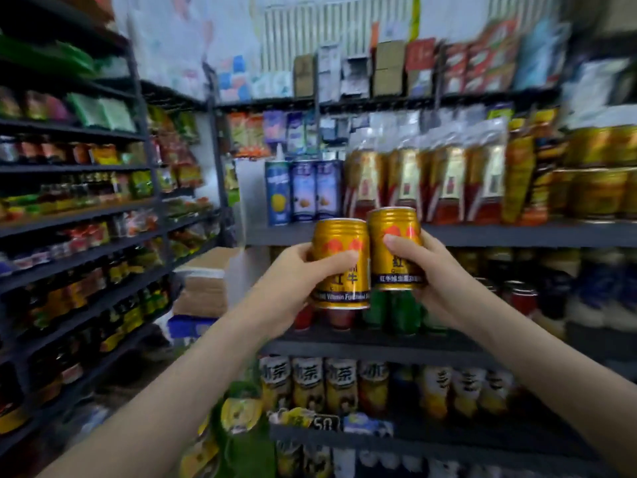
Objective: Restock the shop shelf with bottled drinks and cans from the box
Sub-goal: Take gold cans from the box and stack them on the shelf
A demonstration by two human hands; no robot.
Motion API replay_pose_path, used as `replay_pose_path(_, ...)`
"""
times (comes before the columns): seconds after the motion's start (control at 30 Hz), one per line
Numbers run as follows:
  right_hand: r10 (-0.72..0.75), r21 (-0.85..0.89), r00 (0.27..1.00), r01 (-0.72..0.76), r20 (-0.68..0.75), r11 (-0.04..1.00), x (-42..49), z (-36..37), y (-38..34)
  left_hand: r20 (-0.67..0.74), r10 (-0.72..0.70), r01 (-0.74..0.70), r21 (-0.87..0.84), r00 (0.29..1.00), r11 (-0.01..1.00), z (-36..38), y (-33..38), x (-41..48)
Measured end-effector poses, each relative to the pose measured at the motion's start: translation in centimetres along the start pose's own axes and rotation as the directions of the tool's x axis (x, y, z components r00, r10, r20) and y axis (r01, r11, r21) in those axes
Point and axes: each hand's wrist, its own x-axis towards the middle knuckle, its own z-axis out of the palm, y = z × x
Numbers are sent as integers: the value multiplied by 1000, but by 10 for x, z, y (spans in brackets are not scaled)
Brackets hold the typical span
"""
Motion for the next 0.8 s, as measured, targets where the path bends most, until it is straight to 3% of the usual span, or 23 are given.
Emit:
replay_pose_path(0.17, -92, -94, 994, 87, -54, 992, -35, -114, -57, 170, 59, -66, 39, 984, 997, 104, 16, 35)
replay_pose_path(0.43, -184, -337, 979, 145, -85, 930, -101, -310, -136, 210, 138, -153, 59, 968, 986, 277, 12, 80)
replay_pose_path(0.6, -196, -389, 963, 113, -182, 915, -99, -404, -163, 160, 143, -154, 60, 977, 986, 357, 19, 114)
replay_pose_path(0.8, -257, -418, 940, 146, -223, 896, -52, -465, -176, 33, 211, -213, 144, 977, 966, 395, 38, 175)
